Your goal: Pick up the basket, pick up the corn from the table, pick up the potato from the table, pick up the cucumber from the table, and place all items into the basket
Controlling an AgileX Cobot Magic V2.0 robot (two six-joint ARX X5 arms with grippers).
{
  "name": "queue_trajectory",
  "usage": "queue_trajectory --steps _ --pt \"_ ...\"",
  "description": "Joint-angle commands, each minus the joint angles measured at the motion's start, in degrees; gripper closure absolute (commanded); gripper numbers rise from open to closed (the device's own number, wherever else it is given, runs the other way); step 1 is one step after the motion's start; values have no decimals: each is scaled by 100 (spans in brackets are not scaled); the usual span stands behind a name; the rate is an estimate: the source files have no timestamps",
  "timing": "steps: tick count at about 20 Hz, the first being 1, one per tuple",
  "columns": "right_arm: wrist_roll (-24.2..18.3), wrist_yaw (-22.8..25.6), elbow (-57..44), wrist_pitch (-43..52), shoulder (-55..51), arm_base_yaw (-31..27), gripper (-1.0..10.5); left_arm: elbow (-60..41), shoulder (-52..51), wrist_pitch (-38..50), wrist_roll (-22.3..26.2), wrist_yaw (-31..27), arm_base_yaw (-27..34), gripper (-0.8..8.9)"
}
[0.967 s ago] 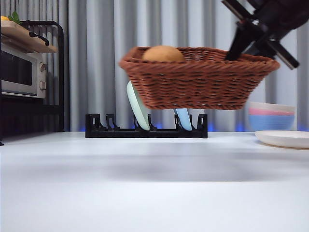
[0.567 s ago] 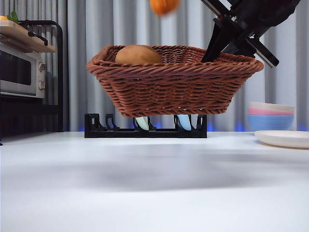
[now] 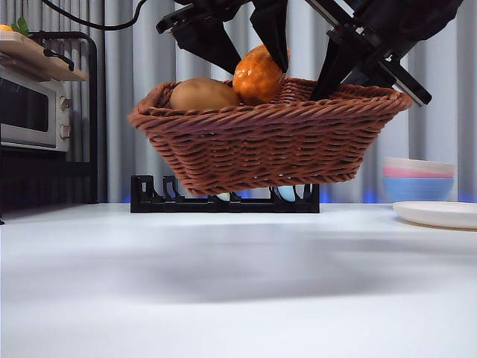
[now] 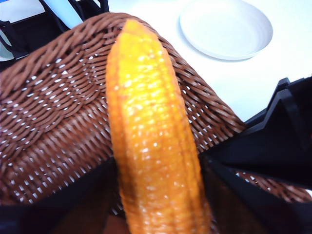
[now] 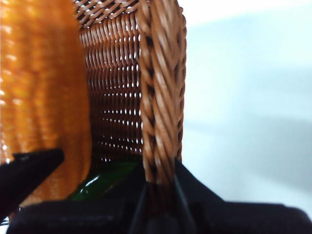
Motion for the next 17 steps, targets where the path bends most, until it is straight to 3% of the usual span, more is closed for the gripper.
queue_trajectory --steps 1,7,11,17 --pt "59 -55 61 92 -11 -7 958 181 -76 -424 33 -42 37 218" --pt "61 90 61 122 66 -13 958 1819 -479 -1921 516 -267 37 218" --pt "216 96 61 140 542 -13 958 2855 -772 -2402 750 -518 37 218" --pt "404 61 61 138 1362 15 958 3117 -1370 -2756 780 -675 37 218"
